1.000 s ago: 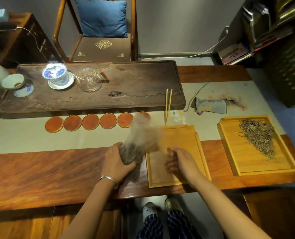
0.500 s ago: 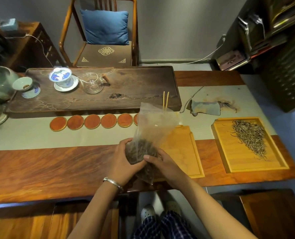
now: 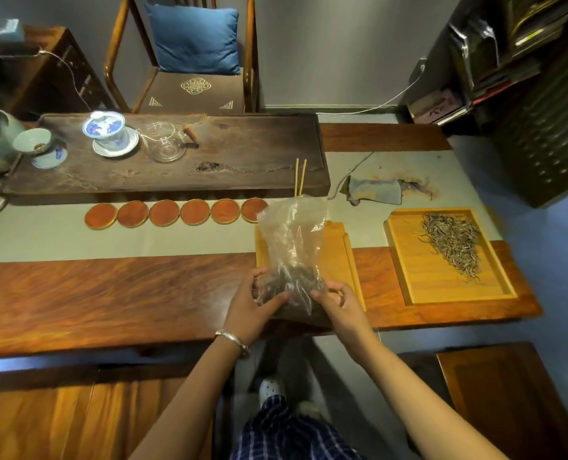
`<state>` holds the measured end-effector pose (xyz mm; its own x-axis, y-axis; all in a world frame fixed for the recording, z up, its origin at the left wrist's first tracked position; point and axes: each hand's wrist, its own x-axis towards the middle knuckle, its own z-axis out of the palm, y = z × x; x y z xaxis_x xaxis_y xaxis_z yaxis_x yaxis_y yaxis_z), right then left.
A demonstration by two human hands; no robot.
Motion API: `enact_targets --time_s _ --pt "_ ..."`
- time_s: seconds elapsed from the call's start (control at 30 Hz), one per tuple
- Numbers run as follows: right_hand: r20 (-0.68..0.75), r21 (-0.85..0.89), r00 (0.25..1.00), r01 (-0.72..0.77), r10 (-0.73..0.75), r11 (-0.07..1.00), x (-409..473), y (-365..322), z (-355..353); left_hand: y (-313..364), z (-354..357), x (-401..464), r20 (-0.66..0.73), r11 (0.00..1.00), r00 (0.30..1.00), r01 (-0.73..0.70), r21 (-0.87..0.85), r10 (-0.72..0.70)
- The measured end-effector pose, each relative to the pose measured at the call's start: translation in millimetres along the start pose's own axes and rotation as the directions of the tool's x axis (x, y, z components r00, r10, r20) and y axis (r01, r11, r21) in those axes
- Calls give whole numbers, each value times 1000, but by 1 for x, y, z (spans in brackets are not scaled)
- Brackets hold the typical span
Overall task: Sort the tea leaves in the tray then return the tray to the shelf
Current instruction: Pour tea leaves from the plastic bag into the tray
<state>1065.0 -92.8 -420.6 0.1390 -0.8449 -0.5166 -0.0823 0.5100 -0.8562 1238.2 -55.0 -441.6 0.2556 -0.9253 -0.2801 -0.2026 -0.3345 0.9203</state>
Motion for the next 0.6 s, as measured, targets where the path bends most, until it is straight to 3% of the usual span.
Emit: enact_targets --time_s 0.17,0.37,0.5,0.6 --pt "-34 -117 995 85 -90 989 -7 11 -24 -2 13 -12 15 999 999 30 -22 -30" --pt "-133 -299 988 35 -78 954 0 26 -42 -2 30 -21 -79 1000 997 5 -6 -6" --pt "-173 -251 985 -46 2 967 2 32 -44 -4 34 -22 -114 1000 993 15 -19 -17" --pt "-182 -275 983 -20 -32 961 3 30 -46 -4 32 -22 -123 999 992 4 -46 -9"
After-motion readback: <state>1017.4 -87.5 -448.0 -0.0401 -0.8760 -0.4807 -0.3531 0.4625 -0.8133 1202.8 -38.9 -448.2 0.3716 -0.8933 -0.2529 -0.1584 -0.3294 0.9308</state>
